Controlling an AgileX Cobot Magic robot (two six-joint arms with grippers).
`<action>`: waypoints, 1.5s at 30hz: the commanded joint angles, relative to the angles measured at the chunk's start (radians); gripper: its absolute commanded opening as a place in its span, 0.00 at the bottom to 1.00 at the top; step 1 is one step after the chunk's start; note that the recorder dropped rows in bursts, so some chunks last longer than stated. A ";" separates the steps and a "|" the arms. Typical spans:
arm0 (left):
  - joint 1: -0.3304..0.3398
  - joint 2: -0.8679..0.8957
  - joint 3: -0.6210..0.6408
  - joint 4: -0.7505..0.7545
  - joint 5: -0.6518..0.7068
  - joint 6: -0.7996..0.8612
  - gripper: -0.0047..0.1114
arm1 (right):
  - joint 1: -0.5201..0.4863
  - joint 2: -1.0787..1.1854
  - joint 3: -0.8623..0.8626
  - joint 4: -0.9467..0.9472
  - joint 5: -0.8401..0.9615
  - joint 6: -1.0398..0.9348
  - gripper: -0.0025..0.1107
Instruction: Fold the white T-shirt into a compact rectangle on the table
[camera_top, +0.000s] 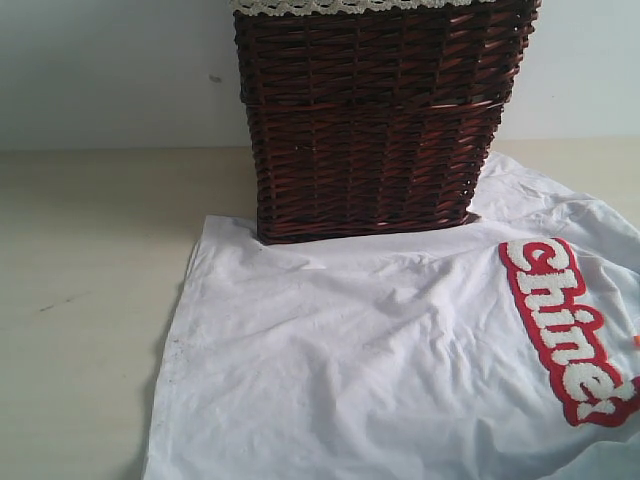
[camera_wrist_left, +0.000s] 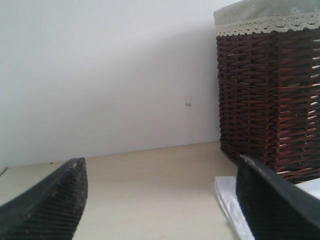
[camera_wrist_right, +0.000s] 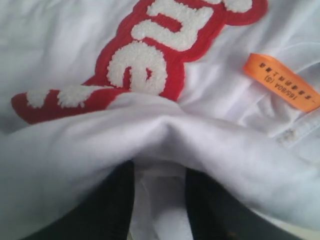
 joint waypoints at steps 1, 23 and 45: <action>0.001 -0.006 0.003 -0.004 -0.003 -0.003 0.71 | -0.002 -0.006 -0.001 0.086 0.004 -0.012 0.43; 0.001 -0.006 0.003 -0.004 -0.003 -0.003 0.71 | -0.002 0.020 -0.001 0.469 -0.118 0.140 0.43; 0.001 -0.006 0.003 -0.004 -0.003 -0.003 0.71 | -0.002 -0.104 -0.001 -0.259 -0.163 0.638 0.43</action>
